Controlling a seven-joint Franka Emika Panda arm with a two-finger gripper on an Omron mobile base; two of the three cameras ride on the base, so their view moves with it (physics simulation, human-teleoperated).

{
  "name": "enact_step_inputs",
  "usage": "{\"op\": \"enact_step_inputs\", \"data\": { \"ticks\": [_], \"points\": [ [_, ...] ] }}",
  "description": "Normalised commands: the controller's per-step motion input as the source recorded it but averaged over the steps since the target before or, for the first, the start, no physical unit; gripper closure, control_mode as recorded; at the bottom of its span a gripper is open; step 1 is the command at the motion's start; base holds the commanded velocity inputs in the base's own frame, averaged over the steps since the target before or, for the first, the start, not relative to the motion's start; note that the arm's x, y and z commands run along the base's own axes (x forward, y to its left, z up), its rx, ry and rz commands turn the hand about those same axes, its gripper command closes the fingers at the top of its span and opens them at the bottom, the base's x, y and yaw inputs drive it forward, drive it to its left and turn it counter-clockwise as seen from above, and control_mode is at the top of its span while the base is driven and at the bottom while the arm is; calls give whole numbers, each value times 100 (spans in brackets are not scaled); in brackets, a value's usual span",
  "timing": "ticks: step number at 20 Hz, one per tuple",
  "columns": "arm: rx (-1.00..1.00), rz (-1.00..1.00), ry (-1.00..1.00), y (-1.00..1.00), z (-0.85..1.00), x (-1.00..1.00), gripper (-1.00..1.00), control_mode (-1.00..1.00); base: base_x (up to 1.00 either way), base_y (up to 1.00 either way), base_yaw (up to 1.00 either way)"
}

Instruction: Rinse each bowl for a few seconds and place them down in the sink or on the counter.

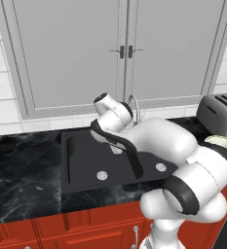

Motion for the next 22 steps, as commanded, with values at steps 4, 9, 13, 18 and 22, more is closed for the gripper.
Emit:
{"op": "enact_step_inputs", "data": {
  "ticks": [4, 9, 13, 18, 22],
  "points": [
    [0, 0, 0, -1, -24, 25, 100, -100, 0, 0, 0],
    [0, 0, 0, -8, -20, 33, 100, -100, 0, 0, 0],
    [0, 0, 0, -13, -21, 34, 100, -100, 0, 0, 0],
    [0, 0, 1, -2, -29, 37, 100, -100, 0, 0, 0],
    [1, 0, 3, 0, -35, 39, 100, -100, 0, 0, 0]
  ]
}}
